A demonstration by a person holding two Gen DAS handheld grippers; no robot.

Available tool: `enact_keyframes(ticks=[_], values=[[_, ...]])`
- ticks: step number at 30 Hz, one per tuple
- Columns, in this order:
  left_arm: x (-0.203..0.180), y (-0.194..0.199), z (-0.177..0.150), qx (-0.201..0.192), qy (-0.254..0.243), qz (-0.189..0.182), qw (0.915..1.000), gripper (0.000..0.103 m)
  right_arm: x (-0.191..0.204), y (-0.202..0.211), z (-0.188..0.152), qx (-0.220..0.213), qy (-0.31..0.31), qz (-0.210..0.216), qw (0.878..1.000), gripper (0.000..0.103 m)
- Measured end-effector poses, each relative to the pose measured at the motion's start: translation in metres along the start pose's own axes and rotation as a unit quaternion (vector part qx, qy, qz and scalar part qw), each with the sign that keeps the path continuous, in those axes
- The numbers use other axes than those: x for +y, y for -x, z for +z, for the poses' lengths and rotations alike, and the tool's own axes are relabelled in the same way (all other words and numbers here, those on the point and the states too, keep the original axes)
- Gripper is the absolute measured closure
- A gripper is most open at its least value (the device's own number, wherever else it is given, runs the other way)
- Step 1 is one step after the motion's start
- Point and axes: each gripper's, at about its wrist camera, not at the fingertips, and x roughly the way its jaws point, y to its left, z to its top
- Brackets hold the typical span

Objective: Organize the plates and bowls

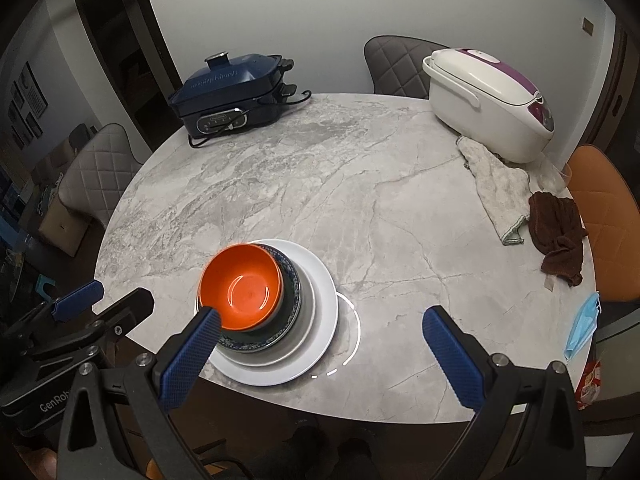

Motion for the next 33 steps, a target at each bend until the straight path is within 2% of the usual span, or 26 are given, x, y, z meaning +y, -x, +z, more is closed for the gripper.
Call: enact_keyframes(ticks=[8,33], values=[[0.008,-0.005,0.0,0.003,0.009,0.008,0.9999,0.022,0.004,-0.012,0.0,0.024,0.008,-0.012,1.0,0.0],[0.014,-0.006,-0.003,0.011,0.019,0.008,0.9997,0.022,0.011,-0.018,-0.001,0.033,0.022,-0.022,0.999,0.0]])
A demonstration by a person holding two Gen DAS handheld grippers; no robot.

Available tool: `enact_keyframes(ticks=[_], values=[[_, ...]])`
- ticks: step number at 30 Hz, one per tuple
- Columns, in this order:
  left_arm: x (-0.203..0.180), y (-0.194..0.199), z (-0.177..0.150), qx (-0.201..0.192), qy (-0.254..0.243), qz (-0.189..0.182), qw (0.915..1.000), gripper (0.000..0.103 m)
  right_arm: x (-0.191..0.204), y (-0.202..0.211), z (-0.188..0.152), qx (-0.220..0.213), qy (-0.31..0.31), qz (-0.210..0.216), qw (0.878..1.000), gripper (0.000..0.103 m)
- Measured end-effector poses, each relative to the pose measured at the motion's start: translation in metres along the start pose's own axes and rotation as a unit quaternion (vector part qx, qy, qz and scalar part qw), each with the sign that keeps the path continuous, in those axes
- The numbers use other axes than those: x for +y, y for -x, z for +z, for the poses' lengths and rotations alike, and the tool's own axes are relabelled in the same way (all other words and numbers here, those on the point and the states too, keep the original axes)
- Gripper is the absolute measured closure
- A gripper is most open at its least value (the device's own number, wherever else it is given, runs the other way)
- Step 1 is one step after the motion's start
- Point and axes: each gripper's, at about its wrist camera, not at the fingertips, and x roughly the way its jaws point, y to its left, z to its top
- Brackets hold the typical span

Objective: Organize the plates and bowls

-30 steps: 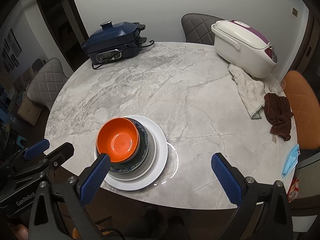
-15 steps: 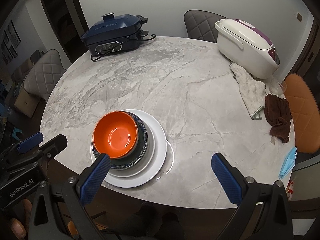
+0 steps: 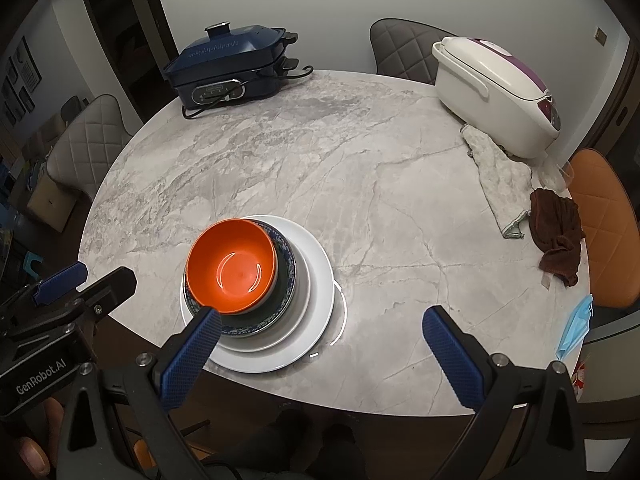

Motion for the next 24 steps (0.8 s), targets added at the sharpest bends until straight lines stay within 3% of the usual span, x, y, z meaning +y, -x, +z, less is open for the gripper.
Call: enact_keyframes(ticks=[24], values=[[-0.0006,-0.0038,0.0028,0.002,-0.002,-0.004,1.0,0.022,-0.0004,-0.0014,-0.0004,0.0,0.001,0.0,1.0,0.0]])
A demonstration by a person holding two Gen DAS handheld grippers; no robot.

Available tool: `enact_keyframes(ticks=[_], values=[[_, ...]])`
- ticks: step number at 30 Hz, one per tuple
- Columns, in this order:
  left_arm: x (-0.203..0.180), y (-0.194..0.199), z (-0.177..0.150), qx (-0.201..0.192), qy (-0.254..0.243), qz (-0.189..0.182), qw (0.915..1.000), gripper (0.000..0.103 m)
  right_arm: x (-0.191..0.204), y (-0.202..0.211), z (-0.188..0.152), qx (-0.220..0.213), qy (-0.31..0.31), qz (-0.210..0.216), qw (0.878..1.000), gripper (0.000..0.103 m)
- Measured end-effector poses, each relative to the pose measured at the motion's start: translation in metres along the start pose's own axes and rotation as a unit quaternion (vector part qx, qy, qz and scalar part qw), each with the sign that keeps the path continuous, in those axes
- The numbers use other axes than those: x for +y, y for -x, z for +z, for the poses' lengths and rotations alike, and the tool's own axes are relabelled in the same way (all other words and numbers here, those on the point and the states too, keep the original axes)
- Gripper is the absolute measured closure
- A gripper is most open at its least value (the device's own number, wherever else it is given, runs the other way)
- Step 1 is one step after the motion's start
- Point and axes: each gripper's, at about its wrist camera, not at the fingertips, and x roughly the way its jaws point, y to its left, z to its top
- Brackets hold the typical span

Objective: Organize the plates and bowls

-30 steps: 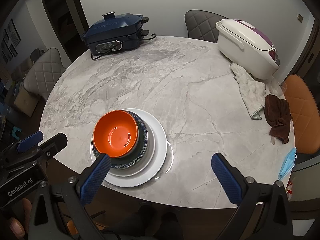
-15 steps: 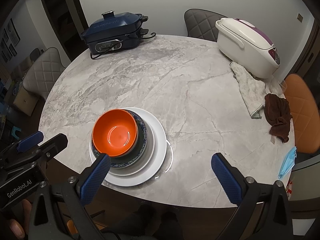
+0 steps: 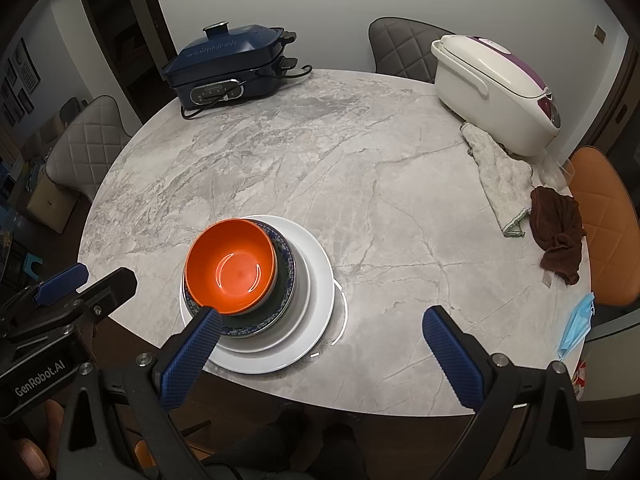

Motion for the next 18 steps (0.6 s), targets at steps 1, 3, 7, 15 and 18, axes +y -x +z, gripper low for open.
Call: enact_keyframes(ticks=[1,3,7,15,18], values=[[0.0004,-0.0001,0.0002,0.0,0.0,-0.001,1.0,0.022,0.0001,-0.0001,-0.0001,0.0,0.0,0.0,1.0,0.0],[0.0007,-0.0004,0.0005,0.0,0.0,-0.001,1.0,0.022,-0.0001,0.0001,0.0002,0.0,0.0,0.0,1.0,0.0],[0.0011,-0.001,0.0014,0.001,0.0,-0.001,1.0,0.022,0.0003,0.0001,0.0006,0.0,0.0,0.0,1.0,0.0],[0.0027,0.0019,-0.0042,-0.001,0.012,0.004,0.9999,0.022,0.0059,-0.0031,-0.0015,0.002,0.006,0.003,1.0,0.0],[0.0029,0.0022,-0.0052,-0.001,0.014,0.005,0.9999,0.022,0.0082,-0.0043,-0.001,0.003,0.009,0.003,1.0,0.0]])
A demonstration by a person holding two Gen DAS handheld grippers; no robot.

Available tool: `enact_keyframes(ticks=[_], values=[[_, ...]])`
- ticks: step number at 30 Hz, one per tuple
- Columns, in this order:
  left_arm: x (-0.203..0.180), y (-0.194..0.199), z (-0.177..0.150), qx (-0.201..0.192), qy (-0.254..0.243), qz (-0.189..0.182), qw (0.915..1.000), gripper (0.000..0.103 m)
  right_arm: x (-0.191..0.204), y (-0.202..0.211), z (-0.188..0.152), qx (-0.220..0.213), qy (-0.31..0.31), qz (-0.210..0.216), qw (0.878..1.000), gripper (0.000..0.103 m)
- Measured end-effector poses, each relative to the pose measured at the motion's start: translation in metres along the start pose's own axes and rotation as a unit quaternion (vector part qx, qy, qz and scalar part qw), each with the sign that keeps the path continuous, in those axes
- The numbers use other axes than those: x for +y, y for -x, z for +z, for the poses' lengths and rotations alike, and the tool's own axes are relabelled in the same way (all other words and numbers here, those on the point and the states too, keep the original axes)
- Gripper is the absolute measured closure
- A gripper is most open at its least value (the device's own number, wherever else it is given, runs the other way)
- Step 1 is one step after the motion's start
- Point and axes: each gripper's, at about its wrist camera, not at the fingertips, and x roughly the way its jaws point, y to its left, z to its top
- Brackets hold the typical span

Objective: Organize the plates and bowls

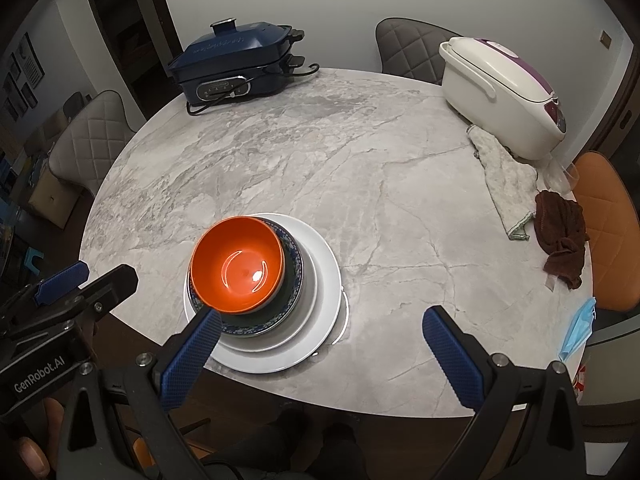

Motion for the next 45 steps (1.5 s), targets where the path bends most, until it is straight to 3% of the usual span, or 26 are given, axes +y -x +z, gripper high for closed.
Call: enact_keyframes(ticks=[45], values=[[0.0038,-0.0003,-0.002,0.0,0.001,0.0,1.0,0.022,0.0013,-0.0007,0.0001,0.001,0.001,0.0,1.0,0.0]])
